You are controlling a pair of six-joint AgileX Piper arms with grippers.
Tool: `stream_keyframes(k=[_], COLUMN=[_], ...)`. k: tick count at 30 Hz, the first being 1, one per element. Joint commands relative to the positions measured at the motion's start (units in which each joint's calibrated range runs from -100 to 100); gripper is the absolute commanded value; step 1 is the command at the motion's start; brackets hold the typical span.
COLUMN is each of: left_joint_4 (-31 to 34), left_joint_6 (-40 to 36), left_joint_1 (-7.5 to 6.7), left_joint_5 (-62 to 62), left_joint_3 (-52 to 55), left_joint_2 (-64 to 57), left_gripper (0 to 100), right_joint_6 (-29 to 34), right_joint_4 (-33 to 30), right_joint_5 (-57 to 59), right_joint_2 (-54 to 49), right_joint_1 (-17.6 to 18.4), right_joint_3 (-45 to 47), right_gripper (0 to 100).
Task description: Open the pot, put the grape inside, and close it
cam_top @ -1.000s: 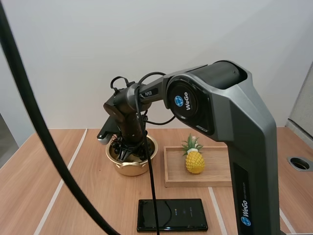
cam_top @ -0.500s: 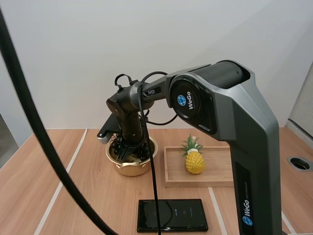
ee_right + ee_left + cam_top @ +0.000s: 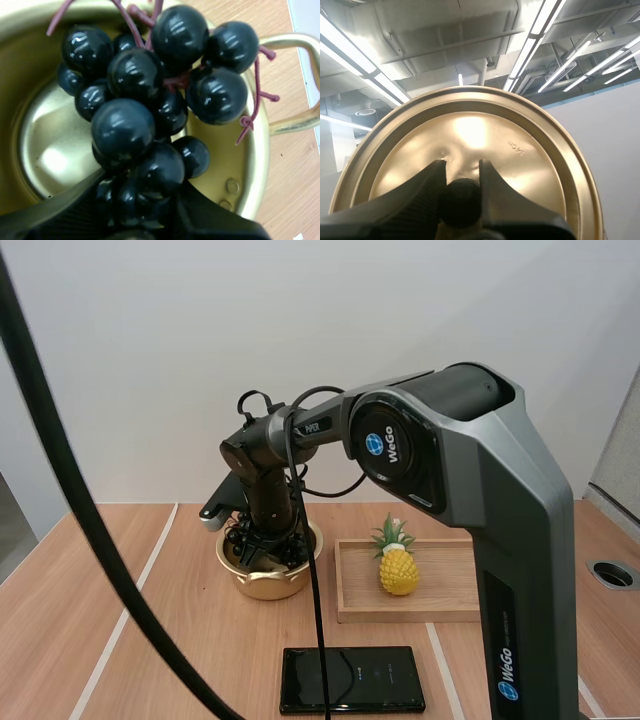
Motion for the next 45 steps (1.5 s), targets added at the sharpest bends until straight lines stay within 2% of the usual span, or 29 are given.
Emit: stream_keyframes(k=[1,3,4,14,22,28,34,38,45], left_joint_4=[-0.1,-0.1,-0.1,-0.1,-0.1,-0.1,-0.1,-0.1,-0.1], left_joint_6=[0.0,0.0,0.0,0.5,1.2,1.2,1.1,1.1,0.9], left_joint_1=[0.13,0.13,0.13,0.13,0.13,0.13,0.13,0.13,0.13], left_joint_5=[-0.6,-0.6,-0.6,0.0,0.1,0.1,0.1,0.1,-0.3], left_joint_3=[-0.3,-0.3,-0.3,-0.3,-0.3,-0.3,-0.3,-0.3,-0.3], left_joint_2=[0.1,0.1,0.1,0.1,0.1,0.1,0.1,0.1,0.9], left_gripper=[0,0,0,0,0,0,0,0,0], right_joint_6=[2.2,2.2,2.2,2.3,3.0,3.2,10.0,14.1,15.5], right_joint_4=[3.3,3.1,2.8,2.2,2.2,-2.8,-12.2,-13.2,-13.2], right_joint_5=[5.9,6.9,7.5,7.7,7.6,7.3,5.3,1.6,-2.5], right_joint_2=[-0.3,-0.3,-0.3,-1.4,-6.2,-10.8,-16.2,-21.1,-30.6], right_joint_1=[0.4,0.4,0.4,0.4,0.4,0.4,0.2,-0.7,-4.0], right_joint_3=[0.8,0.8,0.8,-0.4,-3.7,-5.2,-5.2,-5.2,-5.2], right_gripper=[53,98,100,100,100,100,100,100,100])
